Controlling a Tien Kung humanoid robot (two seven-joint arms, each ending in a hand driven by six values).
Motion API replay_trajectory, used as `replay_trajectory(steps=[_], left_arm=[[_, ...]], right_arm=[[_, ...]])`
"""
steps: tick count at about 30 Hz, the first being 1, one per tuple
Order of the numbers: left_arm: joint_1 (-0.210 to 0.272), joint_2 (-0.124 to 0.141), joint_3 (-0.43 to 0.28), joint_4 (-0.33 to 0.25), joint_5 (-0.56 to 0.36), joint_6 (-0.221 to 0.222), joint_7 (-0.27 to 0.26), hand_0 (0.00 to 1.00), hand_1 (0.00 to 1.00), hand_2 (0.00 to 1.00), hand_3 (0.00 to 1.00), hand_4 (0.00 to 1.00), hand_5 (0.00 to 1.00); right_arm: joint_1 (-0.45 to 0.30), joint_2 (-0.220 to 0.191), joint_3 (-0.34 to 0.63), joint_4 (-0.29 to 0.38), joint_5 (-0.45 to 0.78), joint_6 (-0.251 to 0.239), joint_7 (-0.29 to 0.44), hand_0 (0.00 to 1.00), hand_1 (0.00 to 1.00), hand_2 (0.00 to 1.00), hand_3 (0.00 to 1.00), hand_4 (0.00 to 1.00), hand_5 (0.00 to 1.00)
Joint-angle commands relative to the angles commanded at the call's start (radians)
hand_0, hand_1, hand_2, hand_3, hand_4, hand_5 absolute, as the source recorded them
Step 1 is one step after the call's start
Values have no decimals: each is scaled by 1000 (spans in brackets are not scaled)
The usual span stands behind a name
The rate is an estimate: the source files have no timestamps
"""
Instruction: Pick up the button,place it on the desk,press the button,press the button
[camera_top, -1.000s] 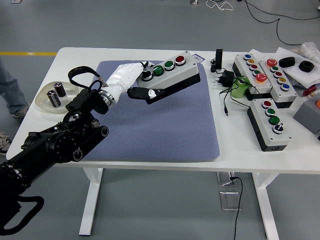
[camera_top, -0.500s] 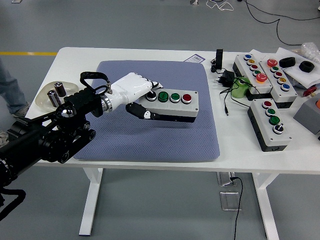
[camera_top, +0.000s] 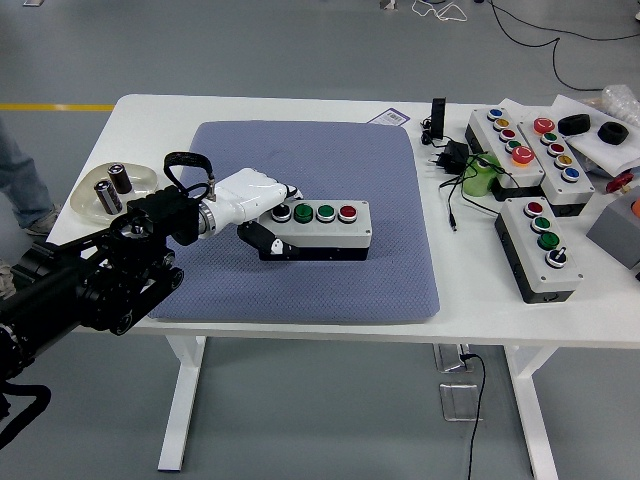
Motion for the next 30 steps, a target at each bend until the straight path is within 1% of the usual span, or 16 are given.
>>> replay_trajectory(steps=[3, 4, 9, 10, 13, 14, 16, 18, 19, 21, 22, 25, 27, 28, 30], left_arm=[[5, 1, -9, 5, 2, -30, 14, 858, 827, 848, 873, 850, 178], [6, 2, -11, 6, 0, -38, 16, 998, 998, 998, 998, 998, 522], [17, 9, -44, -3, -15, -58, 14, 998, 998, 998, 998, 998, 522], [22, 13, -60, -13, -24, -73, 9, 998, 998, 998, 998, 998, 584], [38, 22, -117, -44, -43, -148, 10, 998, 998, 998, 998, 998, 584], [49, 29, -146, -66, -44, -179, 15, 998, 998, 998, 998, 998, 584], [70, 40, -198, -108, -46, -223, 23, 998, 998, 998, 998, 998, 594], [88, 48, -247, -148, -43, -247, 28, 998, 998, 998, 998, 998, 594], [97, 53, -277, -172, -38, -252, 30, 998, 998, 998, 998, 998, 594], [111, 58, -326, -213, -28, -239, 34, 998, 998, 998, 998, 998, 594], [123, 62, -356, -244, -25, -214, 39, 998, 998, 998, 998, 998, 516], [155, 68, -430, -334, -39, -131, 60, 998, 998, 998, 998, 998, 516], [175, 74, -449, -402, -57, -61, 89, 998, 998, 998, 998, 998, 516], [181, 78, -447, -431, -57, -25, 112, 509, 563, 603, 942, 662, 144], [194, 81, -449, -502, -42, 60, 163, 509, 563, 603, 942, 662, 144]], right_arm=[[2, 0, -1, 0, -2, 0, 0, 634, 538, 570, 633, 230, 236], [2, 0, 0, 0, -3, 0, 0, 634, 538, 570, 633, 230, 236], [2, 0, 1, 0, -4, 0, 0, 634, 538, 570, 633, 230, 236], [2, 0, 2, 0, -4, 0, 0, 634, 539, 570, 634, 231, 236], [2, 1, 2, 0, -4, 0, 0, 634, 539, 570, 634, 231, 236], [3, 1, 2, 0, -4, 0, -1, 634, 539, 570, 634, 231, 236], [3, 2, 3, 0, -2, 0, 0, 634, 539, 570, 633, 231, 236], [3, 2, 4, 1, -2, 0, 0, 634, 539, 570, 633, 231, 236], [3, 2, 4, 1, -1, 0, 0, 634, 539, 570, 633, 231, 236], [3, 2, 4, 1, -3, 0, 0, 634, 539, 570, 633, 231, 236], [3, 3, 1, 0, -1, 0, -1, 634, 539, 571, 633, 231, 236], [4, 3, 2, 0, -1, 0, -1, 634, 539, 571, 633, 231, 236], [4, 3, 4, 0, -1, 0, -1, 634, 539, 571, 633, 231, 236], [4, 3, 3, 0, 0, 0, -1, 634, 538, 571, 634, 231, 236], [4, 3, 3, 0, 1, -1, -1, 634, 538, 571, 634, 231, 236]])
